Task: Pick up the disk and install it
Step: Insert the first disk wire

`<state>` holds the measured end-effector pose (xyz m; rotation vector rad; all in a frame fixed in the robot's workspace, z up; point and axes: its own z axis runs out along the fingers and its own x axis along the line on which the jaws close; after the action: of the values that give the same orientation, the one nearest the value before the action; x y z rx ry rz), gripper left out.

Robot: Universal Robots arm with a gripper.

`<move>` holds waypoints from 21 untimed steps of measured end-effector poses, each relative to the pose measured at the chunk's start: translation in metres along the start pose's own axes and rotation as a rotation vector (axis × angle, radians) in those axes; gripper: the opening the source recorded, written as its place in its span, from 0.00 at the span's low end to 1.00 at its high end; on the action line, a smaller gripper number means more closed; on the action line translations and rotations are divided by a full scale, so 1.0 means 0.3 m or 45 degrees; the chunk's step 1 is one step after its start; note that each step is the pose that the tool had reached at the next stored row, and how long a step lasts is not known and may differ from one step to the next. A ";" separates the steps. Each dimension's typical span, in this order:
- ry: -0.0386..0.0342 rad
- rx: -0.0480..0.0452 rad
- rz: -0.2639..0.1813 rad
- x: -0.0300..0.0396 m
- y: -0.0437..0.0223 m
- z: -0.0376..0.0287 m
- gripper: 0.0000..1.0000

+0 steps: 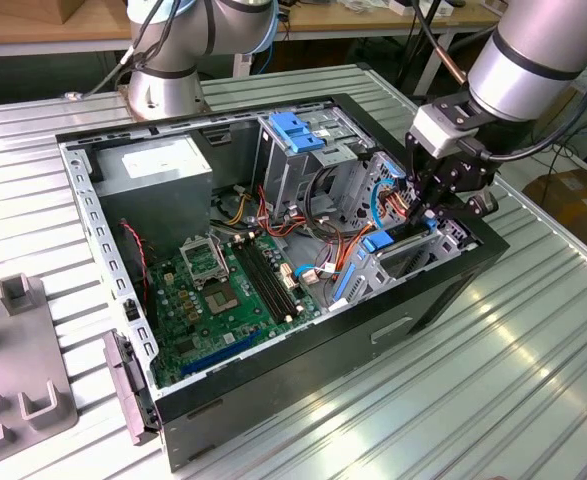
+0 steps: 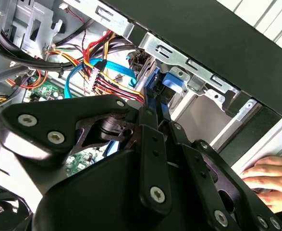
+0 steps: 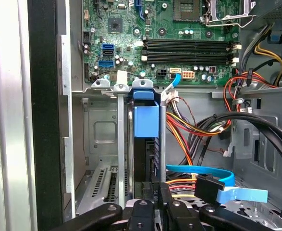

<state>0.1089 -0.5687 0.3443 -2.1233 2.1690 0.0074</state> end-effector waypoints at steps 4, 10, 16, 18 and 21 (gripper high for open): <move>0.0000 0.000 0.000 0.001 0.001 0.013 0.17; -0.0003 0.000 0.000 0.001 0.001 0.018 0.17; -0.0001 0.000 0.000 -0.001 -0.001 -0.015 0.24; 0.0001 0.000 0.000 -0.001 -0.001 -0.017 0.16; 0.0001 0.000 0.000 -0.001 -0.001 -0.019 0.10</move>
<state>0.1088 -0.5688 0.3499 -2.1234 2.1690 0.0074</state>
